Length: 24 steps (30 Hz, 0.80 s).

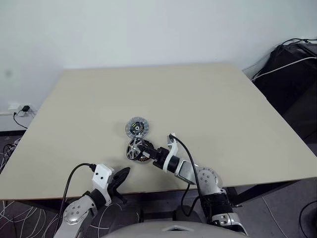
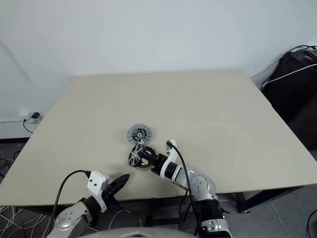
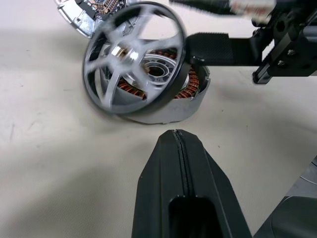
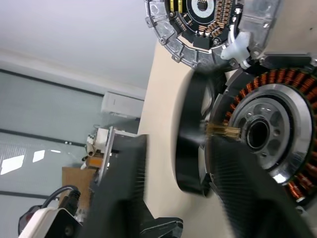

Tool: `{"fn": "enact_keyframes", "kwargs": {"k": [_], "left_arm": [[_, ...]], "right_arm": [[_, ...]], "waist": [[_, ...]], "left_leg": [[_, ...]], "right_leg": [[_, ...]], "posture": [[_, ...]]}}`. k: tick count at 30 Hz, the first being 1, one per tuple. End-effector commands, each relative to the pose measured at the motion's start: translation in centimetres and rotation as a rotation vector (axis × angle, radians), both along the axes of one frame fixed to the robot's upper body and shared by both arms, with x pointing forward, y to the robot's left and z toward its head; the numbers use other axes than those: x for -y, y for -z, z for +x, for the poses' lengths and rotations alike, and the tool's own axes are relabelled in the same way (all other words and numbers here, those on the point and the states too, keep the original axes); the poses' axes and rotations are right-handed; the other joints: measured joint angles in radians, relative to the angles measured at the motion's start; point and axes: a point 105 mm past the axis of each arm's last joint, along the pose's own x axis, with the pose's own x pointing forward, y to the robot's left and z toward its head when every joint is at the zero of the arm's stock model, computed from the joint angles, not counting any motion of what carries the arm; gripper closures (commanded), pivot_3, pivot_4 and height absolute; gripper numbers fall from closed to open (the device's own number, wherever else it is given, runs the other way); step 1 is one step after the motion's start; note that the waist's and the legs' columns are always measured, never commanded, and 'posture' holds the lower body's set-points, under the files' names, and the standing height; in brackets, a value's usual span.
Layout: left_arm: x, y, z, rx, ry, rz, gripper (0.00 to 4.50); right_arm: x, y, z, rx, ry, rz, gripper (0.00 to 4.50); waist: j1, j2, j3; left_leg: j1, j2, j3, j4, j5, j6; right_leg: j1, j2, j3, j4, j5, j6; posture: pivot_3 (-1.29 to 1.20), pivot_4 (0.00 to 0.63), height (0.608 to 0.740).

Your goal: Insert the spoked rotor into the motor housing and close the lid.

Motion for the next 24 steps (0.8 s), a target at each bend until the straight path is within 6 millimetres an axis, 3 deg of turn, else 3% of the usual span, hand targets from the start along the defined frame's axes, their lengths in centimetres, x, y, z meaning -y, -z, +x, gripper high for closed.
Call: {"fn": "enact_keyframes", "kwargs": {"k": [1, 4, 12, 17, 20, 24], "left_arm": [[0.1, -0.8, 0.5, 0.042, 0.006, -0.008, 4.50], [0.2, -0.9, 0.7, 0.044, 0.010, -0.009, 4.50], [0.6, -1.2, 1.1, 0.050, 0.022, -0.018, 4.50], [0.8, -1.5, 1.3, 0.052, 0.029, -0.021, 4.50], [0.9, -1.6, 1.2, 0.050, 0.032, -0.022, 4.50], [1.2, -1.7, 1.2, 0.045, 0.040, -0.027, 4.50]], "right_arm": [[-1.0, -3.4, 1.0, 0.090, 0.007, 0.089, 0.86], [0.0, -3.8, 1.0, 0.108, 0.023, 0.079, 0.01], [2.4, -6.0, 1.2, 0.267, 0.111, 0.014, 0.01], [3.7, -7.5, 1.2, 0.531, 0.169, -0.269, 0.01], [4.2, -8.2, 1.0, 0.723, 0.164, -0.469, 0.61], [3.6, -7.7, 0.0, 0.815, 0.077, -0.581, 1.88]], "waist": [[0.000, 0.000, 0.000], [0.000, 0.000, 0.000], [0.000, 0.000, 0.000], [0.001, 0.000, 0.000], [0.002, 0.000, 0.000], [0.007, -0.004, -0.002]], "left_leg": [[0.000, 0.000, 0.000, 0.000, 0.000, 0.000], [0.000, 0.000, 0.000, 0.000, 0.000, 0.000], [0.000, 0.000, 0.000, 0.000, 0.000, 0.000], [0.000, 0.000, 0.000, 0.000, 0.000, 0.000], [0.000, 0.000, 0.001, 0.000, 0.000, 0.000], [0.000, 0.000, 0.001, 0.001, 0.000, 0.000]], "right_leg": [[0.000, 0.000, 0.000, 0.000, 0.000, 0.000], [0.000, 0.000, 0.000, 0.000, 0.000, 0.000], [0.000, 0.000, 0.000, 0.000, 0.000, 0.000], [0.000, 0.000, 0.000, 0.000, 0.000, 0.001], [0.000, -0.001, 0.000, 0.000, 0.000, 0.001], [0.000, -0.001, 0.000, 0.000, 0.000, 0.001]], "posture": [[0.00, 0.000, 0.740], [0.00, 0.000, 0.740], [0.00, 0.000, 0.740], [0.00, 0.000, 0.740], [0.00, 0.000, 0.740], [0.00, 0.000, 0.740]]}}
